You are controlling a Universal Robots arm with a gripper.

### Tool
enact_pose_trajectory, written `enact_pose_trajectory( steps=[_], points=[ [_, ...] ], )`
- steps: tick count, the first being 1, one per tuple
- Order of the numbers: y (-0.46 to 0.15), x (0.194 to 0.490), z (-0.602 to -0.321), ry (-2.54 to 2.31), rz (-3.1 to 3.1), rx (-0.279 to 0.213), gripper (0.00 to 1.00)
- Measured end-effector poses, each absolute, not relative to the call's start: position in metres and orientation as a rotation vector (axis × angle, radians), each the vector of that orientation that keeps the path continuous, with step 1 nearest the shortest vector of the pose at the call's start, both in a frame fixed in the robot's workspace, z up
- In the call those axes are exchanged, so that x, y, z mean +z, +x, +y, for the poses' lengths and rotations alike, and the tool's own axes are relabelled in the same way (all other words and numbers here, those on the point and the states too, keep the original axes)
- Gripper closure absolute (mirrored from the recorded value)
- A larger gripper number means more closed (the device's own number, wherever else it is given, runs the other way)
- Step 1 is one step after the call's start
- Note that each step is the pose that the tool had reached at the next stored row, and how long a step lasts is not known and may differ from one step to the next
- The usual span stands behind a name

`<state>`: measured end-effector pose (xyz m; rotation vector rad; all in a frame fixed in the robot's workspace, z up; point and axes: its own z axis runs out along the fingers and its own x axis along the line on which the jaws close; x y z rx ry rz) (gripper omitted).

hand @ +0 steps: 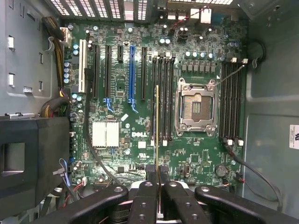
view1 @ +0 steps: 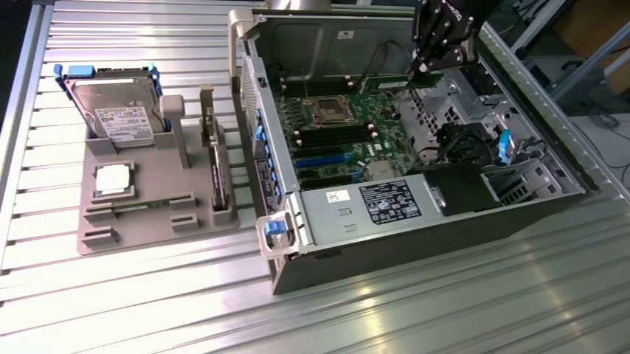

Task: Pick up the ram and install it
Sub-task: 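Insert the ram into the slot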

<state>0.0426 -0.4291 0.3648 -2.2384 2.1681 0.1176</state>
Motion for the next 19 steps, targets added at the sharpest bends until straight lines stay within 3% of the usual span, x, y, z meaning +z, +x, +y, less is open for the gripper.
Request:
enact_pose_trajectory(
  steps=[19],
  points=[
    [0.043, 0.353, -0.429, -2.23, 2.159, 0.135, 0.88]
  ],
)
